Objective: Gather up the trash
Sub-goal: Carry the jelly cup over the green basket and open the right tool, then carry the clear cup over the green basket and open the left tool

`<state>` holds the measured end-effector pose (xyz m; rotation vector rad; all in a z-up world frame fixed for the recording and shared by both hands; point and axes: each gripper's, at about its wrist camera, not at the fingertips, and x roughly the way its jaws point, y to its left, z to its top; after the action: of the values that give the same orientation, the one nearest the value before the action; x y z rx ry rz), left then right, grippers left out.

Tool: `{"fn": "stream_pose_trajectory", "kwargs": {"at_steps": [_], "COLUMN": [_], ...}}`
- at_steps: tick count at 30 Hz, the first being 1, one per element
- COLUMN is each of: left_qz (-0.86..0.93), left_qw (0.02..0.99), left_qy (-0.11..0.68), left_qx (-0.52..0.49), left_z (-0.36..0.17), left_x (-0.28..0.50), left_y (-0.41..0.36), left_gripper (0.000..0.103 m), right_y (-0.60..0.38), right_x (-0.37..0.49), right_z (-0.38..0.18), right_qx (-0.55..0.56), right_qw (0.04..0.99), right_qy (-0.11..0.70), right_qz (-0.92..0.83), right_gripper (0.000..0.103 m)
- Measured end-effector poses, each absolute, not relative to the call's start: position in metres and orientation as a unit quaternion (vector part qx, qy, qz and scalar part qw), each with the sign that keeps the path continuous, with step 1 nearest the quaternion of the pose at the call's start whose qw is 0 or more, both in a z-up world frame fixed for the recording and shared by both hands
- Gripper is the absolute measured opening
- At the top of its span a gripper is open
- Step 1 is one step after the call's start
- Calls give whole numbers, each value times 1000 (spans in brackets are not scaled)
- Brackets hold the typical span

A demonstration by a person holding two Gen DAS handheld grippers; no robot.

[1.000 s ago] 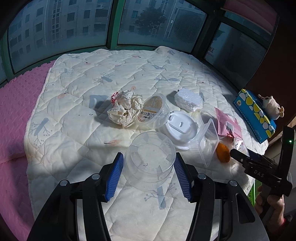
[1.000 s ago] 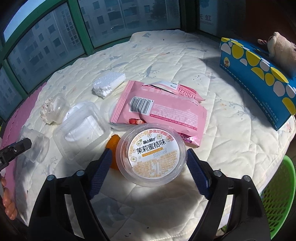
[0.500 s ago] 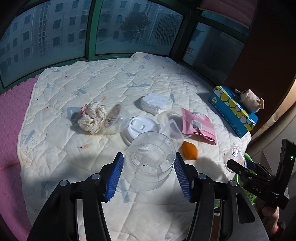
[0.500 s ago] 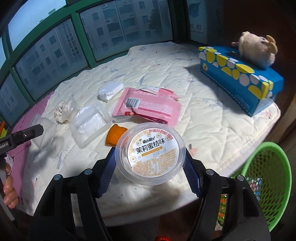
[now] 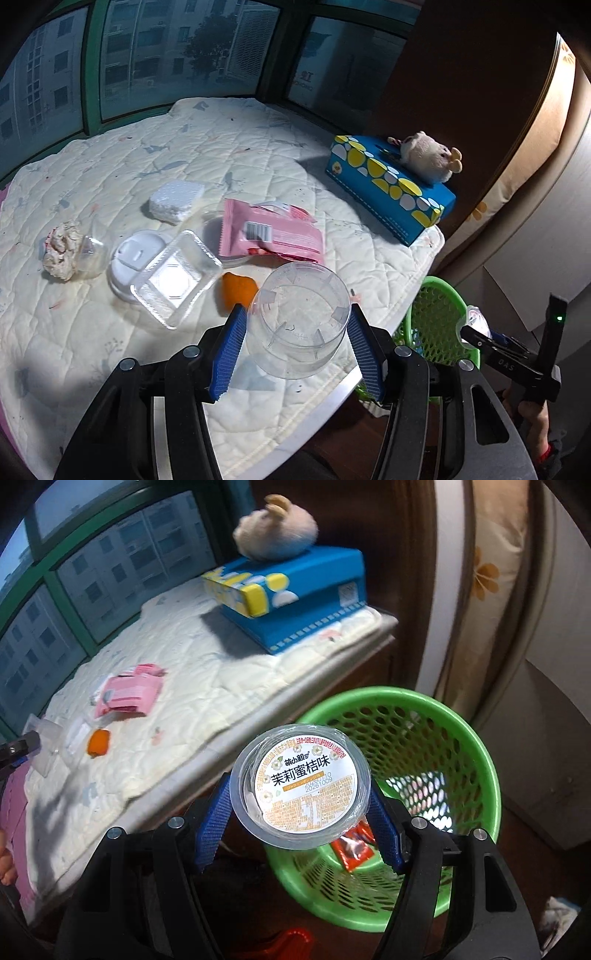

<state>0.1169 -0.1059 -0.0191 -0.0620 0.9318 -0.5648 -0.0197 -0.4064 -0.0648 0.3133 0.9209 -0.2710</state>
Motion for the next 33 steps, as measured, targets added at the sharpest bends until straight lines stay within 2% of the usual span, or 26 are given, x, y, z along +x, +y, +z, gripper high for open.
{"fn": "stream_pose_trajectory", "kwargs": {"at_steps": [8,13,14,17,23,33], "left_qz": [-289,-298,-300,-305,-328,-392], "left_qw": [842,836,835,831,821,788], "left_qy": [456,461,462,465,466,471], "left_qx": [-4,8,11,17,27,58], "left_z": [-25,-29,-30,-32,-32,-37], "left_x": [112,109,109,107,99,74], "left_y": [-148,-165,-169,-178,-201,-269], "left_gripper": [54,54,54,54,54,54], "right_y": [-448,-458,-459,-464,-474,-478], "right_x": [-21,-20,-21,-23,-37,-88], "right_z": [-139,-161,-162,-162,-143,-80], "right_qx": [229,273,276,288,293,232], "right_qw": [819,801,801,803,816,857], "right_qy": [506,515,513,505,479,422], "right_qz": [-143,-135,-139,-132,-139,-181], "right_gripper": [70,72,76,83,83,83]}}
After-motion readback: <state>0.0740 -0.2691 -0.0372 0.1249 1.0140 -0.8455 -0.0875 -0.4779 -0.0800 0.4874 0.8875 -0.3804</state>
